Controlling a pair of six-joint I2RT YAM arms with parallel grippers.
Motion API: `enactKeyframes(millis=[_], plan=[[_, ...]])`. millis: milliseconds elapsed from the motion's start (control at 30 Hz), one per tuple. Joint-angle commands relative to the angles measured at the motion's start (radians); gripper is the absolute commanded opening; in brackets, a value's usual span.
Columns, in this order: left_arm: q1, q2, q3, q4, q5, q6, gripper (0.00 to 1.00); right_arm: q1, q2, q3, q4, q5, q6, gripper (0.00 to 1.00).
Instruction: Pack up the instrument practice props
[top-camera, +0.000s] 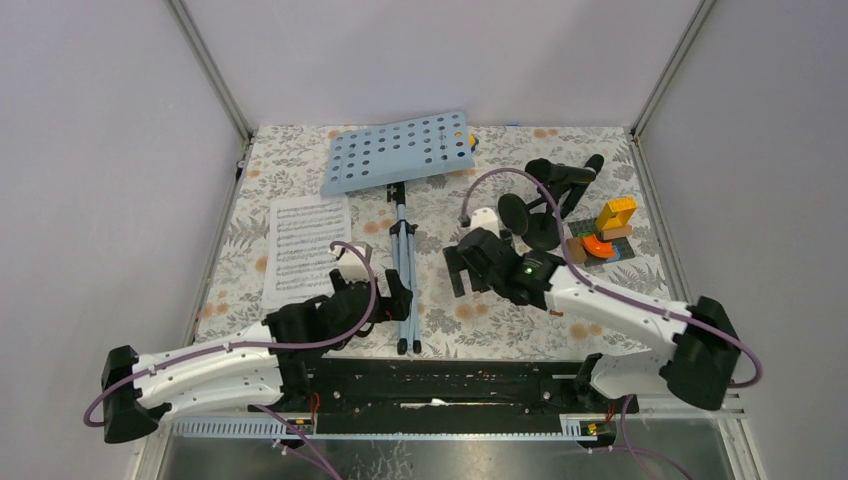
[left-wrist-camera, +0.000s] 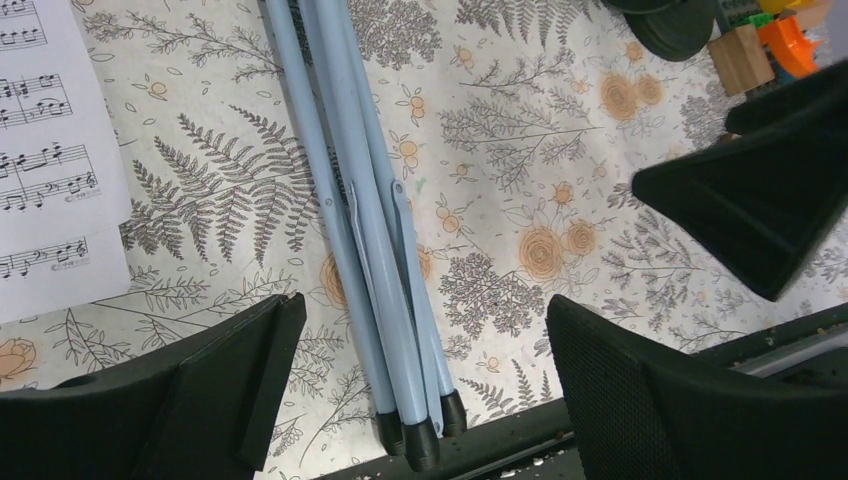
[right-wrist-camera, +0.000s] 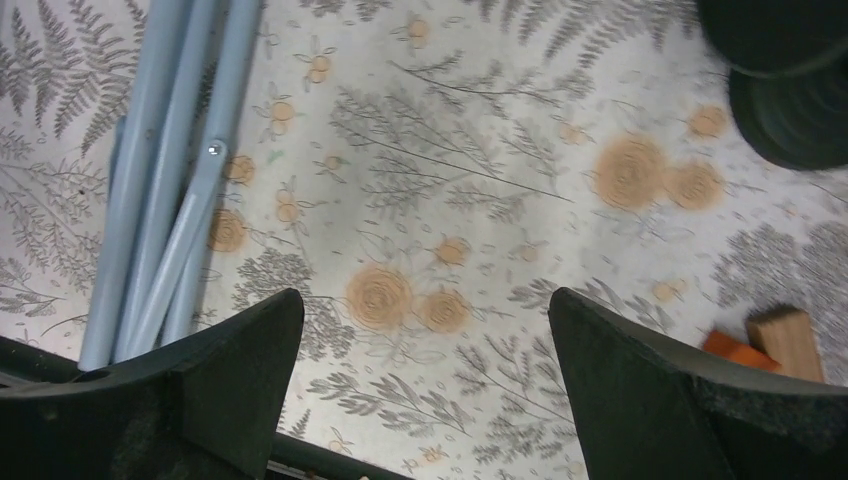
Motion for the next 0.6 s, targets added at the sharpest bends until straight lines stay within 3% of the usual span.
enactKeyframes(millis=[0, 233, 367, 567], plan=[[0.004, -0.026, 0.072, -0.02, 0.019, -0.003, 0.99, -0.001, -0.16, -0.053, -0.059, 0.148, 0.07, 1.0], [0.004, 0.113, 0.187, -0.145, 0.022, -0.015, 0.99, -0.024, -0.289, -0.053, -0.172, 0.24, 0.171, 1.0], [0.004, 0.176, 0.224, -0.2, 0.054, -0.033, 0.99, -0.135, -0.298, -0.042, -0.233, 0.171, 0.187, 1.0], [0.004, 0.16, 0.185, -0.2, 0.099, -0.049, 0.99, -0.355, -0.409, -0.106, -0.183, -0.031, 0.18, 1.0]])
